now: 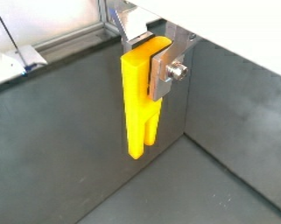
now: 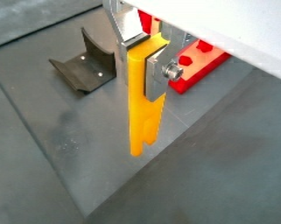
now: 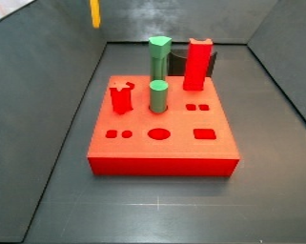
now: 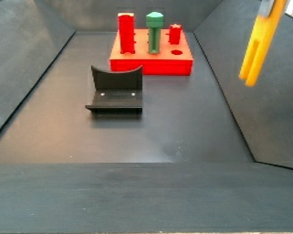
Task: Pick up the square-circle object. Move up. Move to above the board. Insert the square-circle object.
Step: Move to above the board.
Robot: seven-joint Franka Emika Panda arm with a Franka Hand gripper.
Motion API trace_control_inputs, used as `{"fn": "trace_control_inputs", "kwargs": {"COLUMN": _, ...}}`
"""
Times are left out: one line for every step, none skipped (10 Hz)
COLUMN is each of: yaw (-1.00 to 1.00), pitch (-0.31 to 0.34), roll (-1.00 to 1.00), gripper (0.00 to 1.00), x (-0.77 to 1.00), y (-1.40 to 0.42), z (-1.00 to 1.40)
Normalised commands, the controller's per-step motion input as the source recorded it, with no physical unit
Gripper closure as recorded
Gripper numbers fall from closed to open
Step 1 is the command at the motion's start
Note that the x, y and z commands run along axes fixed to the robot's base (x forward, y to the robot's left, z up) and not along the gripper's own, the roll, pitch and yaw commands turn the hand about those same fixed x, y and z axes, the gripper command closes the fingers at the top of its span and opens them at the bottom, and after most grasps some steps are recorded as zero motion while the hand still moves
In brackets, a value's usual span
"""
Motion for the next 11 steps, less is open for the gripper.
{"fn": "trace_control_inputs", "kwargs": {"yaw": 0.0, "pitch": 0.065, "roll": 0.01, "gripper": 1.0, "x": -0.08, "y": 0.12, "z": 1.0}}
{"fn": "trace_control_inputs", "kwargs": {"yaw": -0.01, "pitch": 0.062, "roll": 0.01, "gripper": 1.0, "x": -0.07, "y": 0.11, "z": 1.0}}
{"fn": "trace_control_inputs", "kwargs": {"yaw": -0.02, "pitch": 0.061, "roll": 0.0, "gripper": 1.0, "x": -0.06, "y": 0.11, "z": 1.0}}
{"fn": "trace_control_inputs", "kwargs": {"yaw": -0.02, "pitch": 0.059, "roll": 0.0, "gripper": 1.0, "x": -0.05, "y": 0.09, "z": 0.9}}
{"fn": "trace_control_inputs", "kwargs": {"yaw": -0.03, "pitch": 0.06, "roll": -0.01, "gripper": 1.0, "x": -0.03, "y": 0.07, "z": 0.73}}
{"fn": "trace_control_inputs", "kwargs": {"yaw": -0.03, "pitch": 0.061, "roll": -0.01, "gripper": 1.0, "x": -0.02, "y": 0.05, "z": 0.56}}
{"fn": "trace_control_inputs", "kwargs": {"yaw": -0.03, "pitch": 0.067, "roll": -0.01, "gripper": 1.0, "x": -0.01, "y": 0.03, "z": 0.39}}
{"fn": "trace_control_inputs", "kwargs": {"yaw": -0.03, "pitch": 0.07, "roll": -0.01, "gripper": 1.0, "x": 0.0, "y": 0.02, "z": 0.18}}
{"fn": "trace_control_inputs", "kwargs": {"yaw": -0.45, "pitch": 0.019, "roll": -0.09, "gripper": 1.0, "x": 0.47, "y": -1.0, "z": -0.01}}
{"fn": "trace_control_inputs", "kwargs": {"yaw": -0.41, "pitch": 0.021, "roll": -0.08, "gripper": 1.0, "x": 0.48, "y": -1.0, "z": -0.01}}
{"fn": "trace_control_inputs", "kwargs": {"yaw": -0.26, "pitch": 0.042, "roll": -0.04, "gripper": 1.0, "x": 0.49, "y": -1.0, "z": -0.01}}
